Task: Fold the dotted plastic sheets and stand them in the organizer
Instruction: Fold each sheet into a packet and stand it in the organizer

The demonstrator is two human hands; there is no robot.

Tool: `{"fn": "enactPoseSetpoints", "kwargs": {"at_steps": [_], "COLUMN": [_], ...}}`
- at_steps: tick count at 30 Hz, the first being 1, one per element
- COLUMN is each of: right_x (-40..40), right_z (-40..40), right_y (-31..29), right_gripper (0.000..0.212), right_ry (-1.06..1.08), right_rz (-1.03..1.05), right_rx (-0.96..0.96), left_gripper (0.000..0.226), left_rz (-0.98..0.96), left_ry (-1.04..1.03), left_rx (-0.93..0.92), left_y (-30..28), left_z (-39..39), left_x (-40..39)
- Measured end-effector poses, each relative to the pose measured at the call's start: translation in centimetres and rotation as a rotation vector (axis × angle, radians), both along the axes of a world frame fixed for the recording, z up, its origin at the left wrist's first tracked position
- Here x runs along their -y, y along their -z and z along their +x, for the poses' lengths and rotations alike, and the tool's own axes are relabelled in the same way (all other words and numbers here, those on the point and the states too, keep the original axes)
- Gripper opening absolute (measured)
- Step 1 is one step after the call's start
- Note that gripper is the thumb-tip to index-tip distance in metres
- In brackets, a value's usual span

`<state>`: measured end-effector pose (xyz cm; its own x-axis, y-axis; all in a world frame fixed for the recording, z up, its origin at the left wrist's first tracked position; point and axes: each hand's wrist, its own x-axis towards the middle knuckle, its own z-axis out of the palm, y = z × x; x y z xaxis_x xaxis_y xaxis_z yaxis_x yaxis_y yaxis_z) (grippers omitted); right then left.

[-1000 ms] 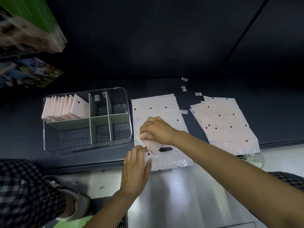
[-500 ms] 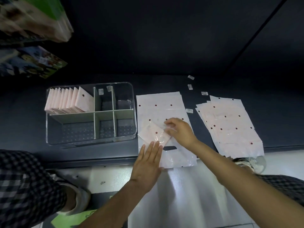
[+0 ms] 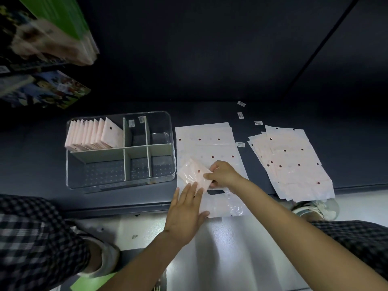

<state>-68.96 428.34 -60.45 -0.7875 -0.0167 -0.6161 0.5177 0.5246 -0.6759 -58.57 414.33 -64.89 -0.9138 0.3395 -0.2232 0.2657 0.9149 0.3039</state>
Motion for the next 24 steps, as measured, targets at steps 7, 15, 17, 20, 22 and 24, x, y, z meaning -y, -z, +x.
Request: {"fn": "enactPoseSetpoints", "kwargs": {"at_steps": [7, 15, 17, 20, 22, 24], "right_x": [-0.3, 2.7, 4.2, 7.3, 9.9, 12.4], "right_z": [1.1, 1.9, 1.7, 1.3, 0.9, 0.2], "right_y": [-5.2, -11.6, -12.6, -13.4, -13.4, -13.2], "right_gripper": [0.033, 0.026, 0.040, 0.042, 0.034, 0.014], "right_ry": [0.190, 0.008, -0.196, -0.443, -0.529, -0.562], "right_rz": [-0.355, -0.365, -0.118, 0.123, 0.116, 0.131], "right_rx": [0.089, 0.080, -0.052, -0.332, -0.435, -0.469], "left_gripper": [0.040, 0.013, 0.008, 0.005, 0.009, 0.011], "left_rz": [0.472, 0.573, 0.506, 0.420, 0.392, 0.401], "left_ry": [-0.084, -0.158, -0.085, 0.007, 0.034, 0.000], "left_rx": [-0.349, -0.306, -0.283, -0.150, -0.077, -0.037], "left_y": [-4.5, -9.9, -11.3, -12.8, -13.5, -13.9], "left_z": [-1.8, -6.0, -7.1, -8.2, -8.8, -9.5], "left_x": [3.7, 8.7, 10.8, 13.8, 15.7, 17.4]}}
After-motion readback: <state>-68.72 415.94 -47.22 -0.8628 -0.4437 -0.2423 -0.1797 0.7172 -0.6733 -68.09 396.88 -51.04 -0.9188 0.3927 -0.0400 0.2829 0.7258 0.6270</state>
